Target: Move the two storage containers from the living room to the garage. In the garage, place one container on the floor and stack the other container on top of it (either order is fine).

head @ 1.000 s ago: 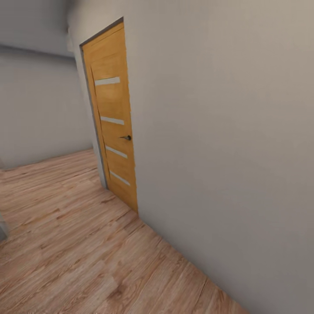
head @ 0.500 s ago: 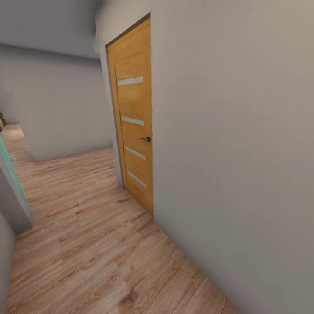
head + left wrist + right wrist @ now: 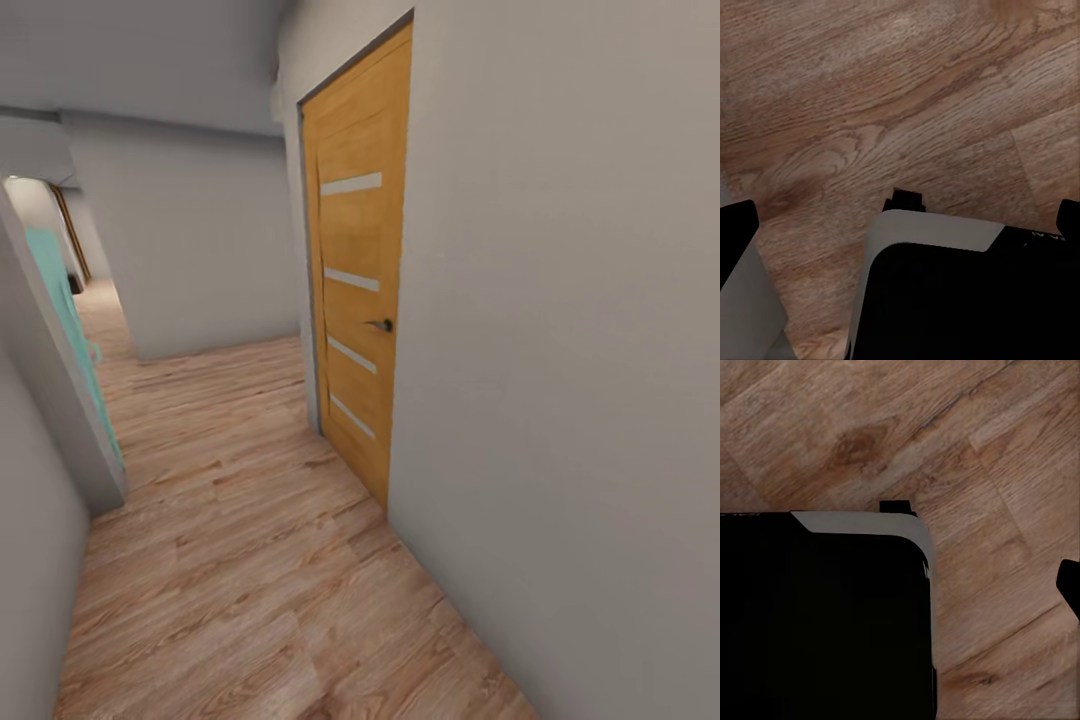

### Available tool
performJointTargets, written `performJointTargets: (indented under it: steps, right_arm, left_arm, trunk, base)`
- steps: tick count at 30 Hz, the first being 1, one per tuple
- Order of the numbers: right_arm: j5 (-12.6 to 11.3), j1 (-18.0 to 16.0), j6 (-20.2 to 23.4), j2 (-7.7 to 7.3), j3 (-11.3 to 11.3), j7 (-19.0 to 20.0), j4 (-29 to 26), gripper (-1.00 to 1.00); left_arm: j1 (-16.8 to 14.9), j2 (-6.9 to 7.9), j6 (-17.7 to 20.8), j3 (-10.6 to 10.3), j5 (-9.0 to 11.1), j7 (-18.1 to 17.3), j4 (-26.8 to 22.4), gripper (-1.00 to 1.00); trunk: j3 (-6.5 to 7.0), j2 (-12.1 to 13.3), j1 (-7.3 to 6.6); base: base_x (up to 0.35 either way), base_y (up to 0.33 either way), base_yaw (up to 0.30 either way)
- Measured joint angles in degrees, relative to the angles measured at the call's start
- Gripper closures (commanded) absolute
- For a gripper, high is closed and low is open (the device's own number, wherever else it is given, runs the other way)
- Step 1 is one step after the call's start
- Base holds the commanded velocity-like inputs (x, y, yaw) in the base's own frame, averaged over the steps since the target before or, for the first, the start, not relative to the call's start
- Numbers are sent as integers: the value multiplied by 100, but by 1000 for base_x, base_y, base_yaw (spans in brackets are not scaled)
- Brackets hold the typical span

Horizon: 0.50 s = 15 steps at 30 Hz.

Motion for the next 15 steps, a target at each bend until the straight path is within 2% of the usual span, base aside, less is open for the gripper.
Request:
performJointTargets:
  steps: [15]
  right_arm:
    - [-1, 0, 0, 0, 0, 0, 4, -100]
  left_arm:
    - [0, 4, 0, 0, 0, 0, 0, -100]
  trunk:
    - [0, 0, 0]
  base:
    - [242, 0, 273]
